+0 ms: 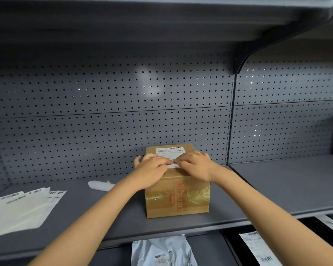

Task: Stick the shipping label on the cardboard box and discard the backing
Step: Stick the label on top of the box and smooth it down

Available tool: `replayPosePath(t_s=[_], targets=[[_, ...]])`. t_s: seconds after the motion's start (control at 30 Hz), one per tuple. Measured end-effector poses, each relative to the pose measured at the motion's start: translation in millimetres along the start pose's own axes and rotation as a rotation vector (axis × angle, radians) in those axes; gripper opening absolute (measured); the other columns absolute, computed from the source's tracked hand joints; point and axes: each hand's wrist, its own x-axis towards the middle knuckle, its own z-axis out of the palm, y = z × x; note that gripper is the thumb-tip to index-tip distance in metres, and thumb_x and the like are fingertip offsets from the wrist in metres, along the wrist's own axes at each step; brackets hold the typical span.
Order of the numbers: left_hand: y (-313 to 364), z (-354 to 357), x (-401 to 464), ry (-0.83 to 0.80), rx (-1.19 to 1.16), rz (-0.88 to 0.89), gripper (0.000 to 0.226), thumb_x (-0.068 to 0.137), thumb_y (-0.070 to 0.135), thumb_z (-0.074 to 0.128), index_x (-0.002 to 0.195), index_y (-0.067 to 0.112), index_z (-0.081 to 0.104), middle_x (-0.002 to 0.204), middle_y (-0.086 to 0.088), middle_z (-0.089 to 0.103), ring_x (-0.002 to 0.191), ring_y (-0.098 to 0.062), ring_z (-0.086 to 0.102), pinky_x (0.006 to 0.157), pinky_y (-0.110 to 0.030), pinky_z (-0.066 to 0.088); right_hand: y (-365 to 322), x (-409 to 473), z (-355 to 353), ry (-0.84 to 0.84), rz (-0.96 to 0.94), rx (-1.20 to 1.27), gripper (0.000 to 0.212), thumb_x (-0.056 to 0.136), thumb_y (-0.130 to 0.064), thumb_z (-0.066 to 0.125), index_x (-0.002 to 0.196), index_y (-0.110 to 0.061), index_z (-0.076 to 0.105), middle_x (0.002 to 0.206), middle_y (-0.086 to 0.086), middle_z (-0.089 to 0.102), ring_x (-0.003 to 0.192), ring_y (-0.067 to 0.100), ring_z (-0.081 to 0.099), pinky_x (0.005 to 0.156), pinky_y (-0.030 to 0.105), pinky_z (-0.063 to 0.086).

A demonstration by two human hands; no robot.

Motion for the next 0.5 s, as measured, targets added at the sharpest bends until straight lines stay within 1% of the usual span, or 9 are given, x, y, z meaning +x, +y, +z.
replayPosePath(t_s=[0.1,0.2,0.27,0.33,0.37,0.4,0.47,0.5], targets=[[-9,-5,-5,0.023,0.000,-0.031,0.045,0.092,0.017,0.027,0.125,0.036,0.052,0.140,0.015,0.042,0.134,-0.007,0.020,0.115,-0.044,-0.005,8,-8,-7,0.007,0.045,0.019,0.039,0.095,-0.025,0.031,0.120,-0.022,0.061,0.138,-0.005,0.051,0.127,0.019,0.039,0.103,0.039,0.020],[-19,-10,-10,0.040,-0.009,-0.064,0.043,0.093,0.018,0.028,0.123,0.037,0.053,0.140,0.014,0.043,0.134,-0.006,0.021,0.115,-0.043,-0.005,18,-17,-13,0.014,0.071,0.019,0.039,0.095,-0.025,0.031,0.120,-0.020,0.061,0.138,-0.007,0.051,0.127,0.018,0.040,0.104,0.039,0.019],[-23,-13,-12,0.047,0.020,-0.095,0.043,0.092,0.019,0.029,0.122,0.037,0.054,0.141,0.016,0.043,0.134,-0.007,0.021,0.115,-0.044,-0.004,22,-19,-14,0.025,0.095,0.002,0.040,0.095,-0.026,0.031,0.114,-0.013,0.063,0.133,-0.003,0.055,0.124,0.021,0.043,0.099,0.037,0.020],[-22,-14,-14,0.070,0.039,-0.108,0.042,0.092,0.020,0.029,0.121,0.035,0.055,0.141,0.017,0.043,0.134,-0.008,0.022,0.115,-0.045,-0.004,22,-18,-13,0.052,0.108,-0.030,0.040,0.093,-0.026,0.032,0.107,-0.004,0.062,0.126,0.006,0.060,0.118,0.025,0.047,0.089,0.033,0.021],[-18,-14,-15,0.080,0.040,-0.099,0.041,0.093,0.020,0.029,0.121,0.034,0.055,0.141,0.017,0.044,0.134,-0.008,0.022,0.115,-0.045,-0.004,19,-18,-13,0.068,0.098,-0.046,0.040,0.092,-0.026,0.032,0.107,-0.003,0.062,0.124,0.006,0.060,0.116,0.025,0.048,0.087,0.033,0.021],[-13,-12,-17,0.081,0.037,-0.084,0.041,0.093,0.020,0.029,0.122,0.034,0.054,0.140,0.015,0.044,0.134,-0.008,0.022,0.115,-0.044,-0.004,14,-18,-11,0.082,0.075,-0.051,0.039,0.092,-0.025,0.033,0.109,-0.006,0.062,0.127,0.003,0.060,0.118,0.024,0.047,0.088,0.033,0.021],[-1,-7,-20,0.059,0.036,-0.042,0.042,0.093,0.019,0.029,0.126,0.033,0.051,0.139,0.012,0.045,0.135,-0.008,0.021,0.115,-0.044,-0.006,1,-17,-7,0.083,0.017,-0.029,0.037,0.094,-0.025,0.034,0.117,-0.017,0.062,0.134,-0.004,0.055,0.125,0.020,0.042,0.095,0.036,0.021],[5,-4,-20,0.040,0.044,-0.018,0.043,0.093,0.019,0.028,0.127,0.033,0.050,0.138,0.011,0.045,0.135,-0.008,0.020,0.115,-0.045,-0.006,-4,-18,-5,0.071,-0.010,-0.022,0.037,0.094,-0.025,0.034,0.120,-0.020,0.060,0.136,-0.005,0.054,0.126,0.019,0.041,0.098,0.037,0.021]])
